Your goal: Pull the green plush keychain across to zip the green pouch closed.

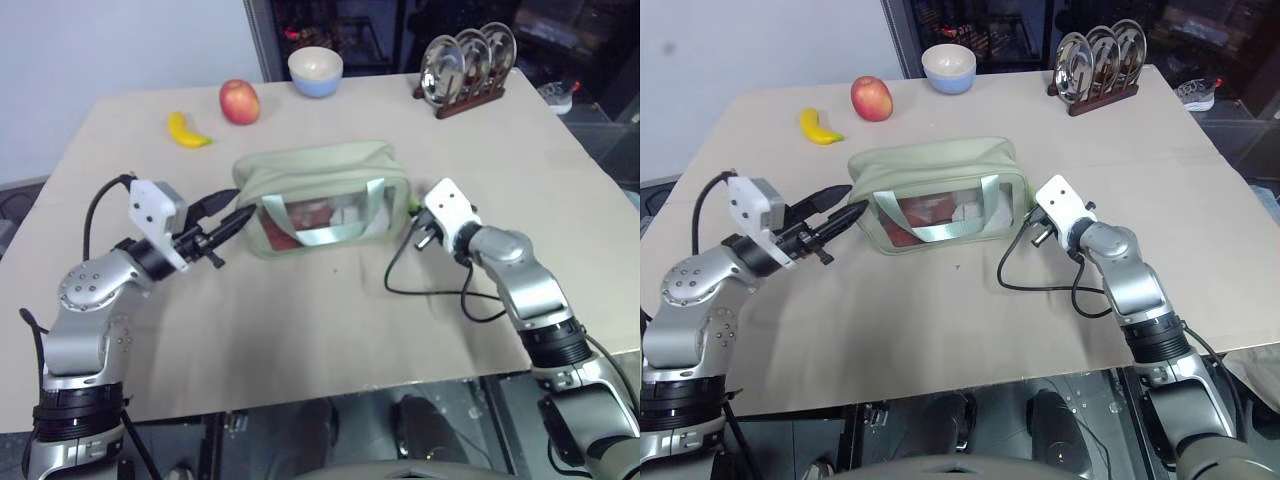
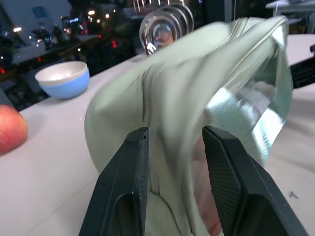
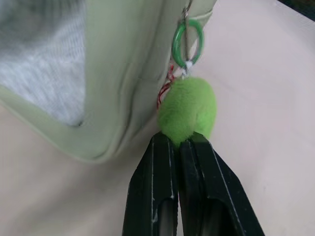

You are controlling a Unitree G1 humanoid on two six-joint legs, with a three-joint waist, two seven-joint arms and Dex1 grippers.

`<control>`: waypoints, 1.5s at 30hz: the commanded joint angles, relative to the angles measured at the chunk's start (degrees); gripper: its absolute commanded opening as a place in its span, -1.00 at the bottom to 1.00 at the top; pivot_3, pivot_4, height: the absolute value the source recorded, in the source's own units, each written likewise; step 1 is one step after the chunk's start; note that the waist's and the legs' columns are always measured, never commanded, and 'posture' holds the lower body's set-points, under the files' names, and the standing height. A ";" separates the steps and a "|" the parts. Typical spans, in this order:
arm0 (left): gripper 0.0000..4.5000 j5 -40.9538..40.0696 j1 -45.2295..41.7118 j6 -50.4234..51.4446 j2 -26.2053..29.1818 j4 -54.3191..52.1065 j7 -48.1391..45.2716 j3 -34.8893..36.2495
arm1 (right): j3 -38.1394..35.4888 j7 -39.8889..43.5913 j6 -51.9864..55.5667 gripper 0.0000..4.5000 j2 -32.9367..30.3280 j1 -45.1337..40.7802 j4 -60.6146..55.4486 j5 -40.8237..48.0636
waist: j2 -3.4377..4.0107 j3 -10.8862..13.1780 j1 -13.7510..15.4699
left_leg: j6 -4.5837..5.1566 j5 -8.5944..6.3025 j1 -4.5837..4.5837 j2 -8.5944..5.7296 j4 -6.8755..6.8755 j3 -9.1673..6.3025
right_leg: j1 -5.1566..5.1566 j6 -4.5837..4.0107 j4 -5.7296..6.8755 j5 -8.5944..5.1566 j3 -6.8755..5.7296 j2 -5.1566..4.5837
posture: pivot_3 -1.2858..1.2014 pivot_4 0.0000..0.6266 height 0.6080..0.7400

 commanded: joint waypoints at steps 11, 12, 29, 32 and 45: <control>-0.23 7.12 0.15 2.17 -1.01 4.60 4.70 -2.93 | 7.33 -4.47 -5.31 -1.00 4.46 -2.66 9.85 -8.43 | -0.02 -0.02 -0.20 | -0.01 0.01 0.07 -0.01 0.00 0.04 | 0.00 0.00 0.05 0.00 0.07 0.04 | 0.03 -0.52 1.00; -0.23 7.17 0.26 2.47 -1.34 4.85 5.00 -2.93 | 8.28 -4.65 -6.40 -1.00 4.37 -3.10 11.26 -9.61 | -0.03 -0.02 -0.16 | -0.01 0.01 0.07 -0.01 0.01 0.04 | 0.00 0.00 0.05 0.00 0.06 0.04 | 0.03 -0.52 1.00; -0.23 0.22 4.45 3.68 -6.15 0.17 4.83 0.53 | 0.16 3.03 -9.09 -1.00 5.39 -2.37 1.13 -0.52 | -0.11 -0.06 -0.15 | -0.01 0.01 0.02 0.03 0.01 0.04 | -0.04 0.00 0.06 0.00 0.08 0.03 | 0.03 -0.52 1.00; -0.20 -1.21 5.58 3.77 -6.69 -1.63 5.04 1.27 | -2.53 5.54 -5.97 -0.51 3.90 -0.65 -5.24 3.38 | -0.11 -0.06 0.04 | 0.03 -0.02 -0.05 0.02 0.01 0.00 | -0.06 0.00 0.01 0.00 0.03 -0.01 | 0.03 -0.52 1.00; 0.83 -5.66 16.49 4.84 -4.89 -9.75 2.56 6.29 | -11.44 14.13 -6.79 1.00 -11.15 15.68 -17.53 11.19 | -0.11 -0.06 0.10 | 0.11 -0.07 0.05 0.03 -0.07 -0.03 | 0.09 0.00 -0.15 0.00 -0.01 -0.03 | 0.03 -0.52 1.00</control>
